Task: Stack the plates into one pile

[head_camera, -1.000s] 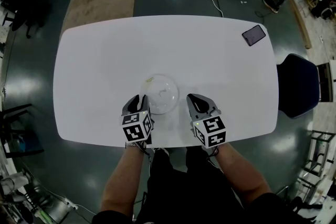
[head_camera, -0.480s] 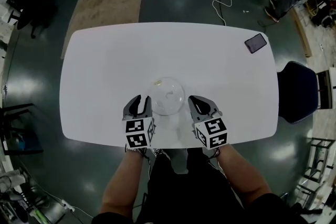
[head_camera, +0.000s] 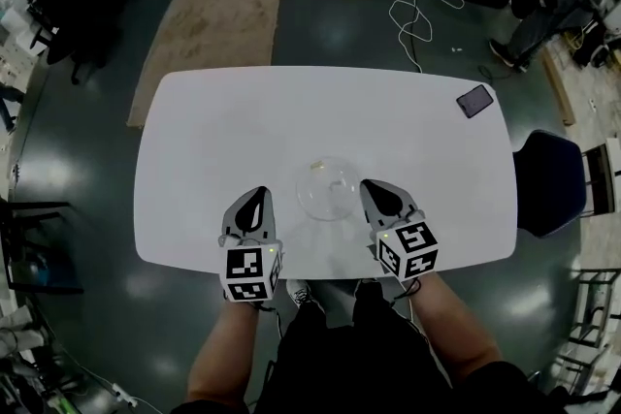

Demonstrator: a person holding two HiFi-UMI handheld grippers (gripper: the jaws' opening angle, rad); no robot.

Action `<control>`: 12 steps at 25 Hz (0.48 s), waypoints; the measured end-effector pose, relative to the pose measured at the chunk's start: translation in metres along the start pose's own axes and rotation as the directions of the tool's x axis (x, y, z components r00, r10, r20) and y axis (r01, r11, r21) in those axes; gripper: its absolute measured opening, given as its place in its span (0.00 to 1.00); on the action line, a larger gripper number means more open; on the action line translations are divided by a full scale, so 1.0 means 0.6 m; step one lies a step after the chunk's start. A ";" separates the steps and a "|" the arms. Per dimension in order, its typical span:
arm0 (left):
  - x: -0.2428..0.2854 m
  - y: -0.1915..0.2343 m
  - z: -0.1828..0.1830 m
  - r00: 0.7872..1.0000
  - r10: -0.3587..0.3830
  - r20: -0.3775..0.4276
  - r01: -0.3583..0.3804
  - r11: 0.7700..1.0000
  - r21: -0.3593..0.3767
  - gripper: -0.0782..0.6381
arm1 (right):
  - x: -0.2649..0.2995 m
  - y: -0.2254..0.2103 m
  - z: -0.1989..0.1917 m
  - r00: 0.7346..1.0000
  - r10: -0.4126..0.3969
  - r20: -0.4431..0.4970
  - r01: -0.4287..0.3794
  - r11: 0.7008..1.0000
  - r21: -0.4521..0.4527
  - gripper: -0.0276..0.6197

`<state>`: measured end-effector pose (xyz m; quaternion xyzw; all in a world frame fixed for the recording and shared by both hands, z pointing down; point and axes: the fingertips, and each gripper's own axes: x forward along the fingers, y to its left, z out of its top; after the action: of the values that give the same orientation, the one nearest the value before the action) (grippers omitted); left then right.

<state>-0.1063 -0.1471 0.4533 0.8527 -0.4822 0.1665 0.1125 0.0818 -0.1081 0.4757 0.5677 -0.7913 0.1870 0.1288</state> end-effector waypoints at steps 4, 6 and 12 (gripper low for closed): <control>-0.049 0.011 0.025 0.998 -0.047 0.043 0.048 0.999 -0.015 0.13 | -0.025 0.048 0.045 0.998 0.014 0.060 -0.014 1.000 -0.012 0.07; -0.072 0.010 0.035 0.995 -0.078 0.058 0.079 0.997 -0.012 0.13 | -0.040 0.071 0.065 0.996 0.019 0.091 -0.018 1.000 -0.021 0.07; -0.128 0.018 0.063 0.983 -0.160 0.090 0.161 0.987 0.002 0.13 | -0.072 0.130 0.117 0.986 0.008 0.165 -0.004 1.000 -0.026 0.07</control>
<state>-0.1458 -0.1054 0.3887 0.8951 -0.4168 0.1172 0.1060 0.0225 -0.0801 0.3828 0.5771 -0.8033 0.1296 0.0697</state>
